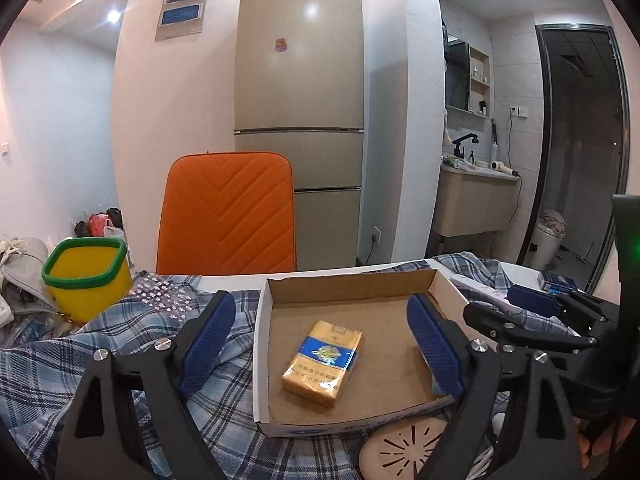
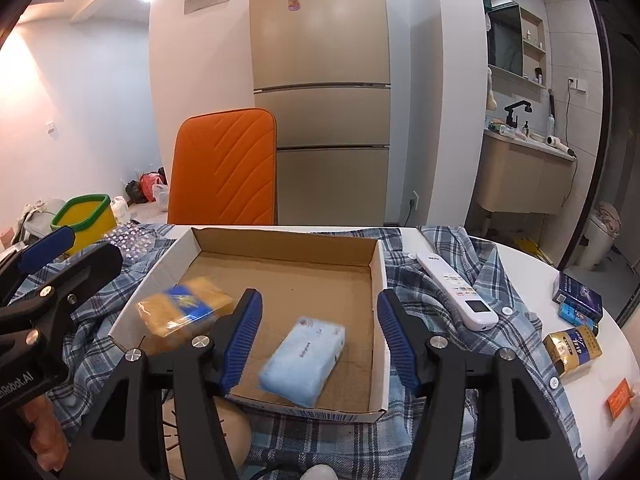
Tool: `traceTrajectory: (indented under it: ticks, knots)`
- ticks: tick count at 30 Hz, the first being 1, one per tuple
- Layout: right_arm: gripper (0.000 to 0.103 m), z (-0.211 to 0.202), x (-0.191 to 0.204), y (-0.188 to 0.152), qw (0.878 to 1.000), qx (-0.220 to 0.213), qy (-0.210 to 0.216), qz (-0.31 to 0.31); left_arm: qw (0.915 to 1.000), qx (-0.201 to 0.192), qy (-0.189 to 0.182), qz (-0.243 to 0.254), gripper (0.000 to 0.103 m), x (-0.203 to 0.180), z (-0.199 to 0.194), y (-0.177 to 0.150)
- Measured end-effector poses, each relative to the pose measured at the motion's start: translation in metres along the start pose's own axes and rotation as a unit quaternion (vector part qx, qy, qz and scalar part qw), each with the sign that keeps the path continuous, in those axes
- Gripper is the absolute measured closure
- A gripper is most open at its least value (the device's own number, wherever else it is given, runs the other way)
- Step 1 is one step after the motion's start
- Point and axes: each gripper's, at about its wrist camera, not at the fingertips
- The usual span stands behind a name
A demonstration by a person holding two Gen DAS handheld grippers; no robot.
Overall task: Organize soft objects
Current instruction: 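Withdraw both tools from the box back over the shirt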
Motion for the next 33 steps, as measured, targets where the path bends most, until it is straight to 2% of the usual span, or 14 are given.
traceTrajectory:
  ticks: [6, 11, 20, 30, 32, 33]
  knots:
    - [0.041, -0.007, 0.0, 0.002, 1.0, -0.012, -0.003, -0.001, 0.9999, -0.015, 0.002, -0.001, 0.016, 0.002, -0.01, 0.004]
    - [0.041, -0.025, 0.003, 0.007, 1.0, -0.029, 0.001, 0.001, 0.999, -0.044, 0.009, 0.007, 0.016, -0.002, -0.037, 0.012]
    - [0.041, -0.095, 0.007, 0.026, 0.995, -0.101, 0.019, 0.007, 0.9931, -0.112, 0.01, 0.034, 0.016, -0.015, -0.106, 0.02]
    - [0.04, -0.157, 0.001, 0.011, 0.99, -0.143, 0.014, -0.001, 0.9883, -0.15, 0.003, 0.027, 0.016, -0.015, -0.157, 0.01]
    - [0.036, -0.166, -0.001, 0.006, 0.989, -0.15, 0.01, -0.002, 0.9886, -0.149, 0.004, 0.024, 0.012, -0.014, -0.16, 0.005]
    - [0.034, -0.168, -0.001, 0.004, 0.988, -0.153, 0.008, -0.003, 0.9887, -0.148, 0.005, 0.023, 0.005, -0.014, -0.161, 0.001]
Point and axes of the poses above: each gripper's, at about its wrist camera, not at the fingertips, and z roughly the way its jaws point, x to its left, y to its top, and after that the axes turned 6 degrees about z, right-handed
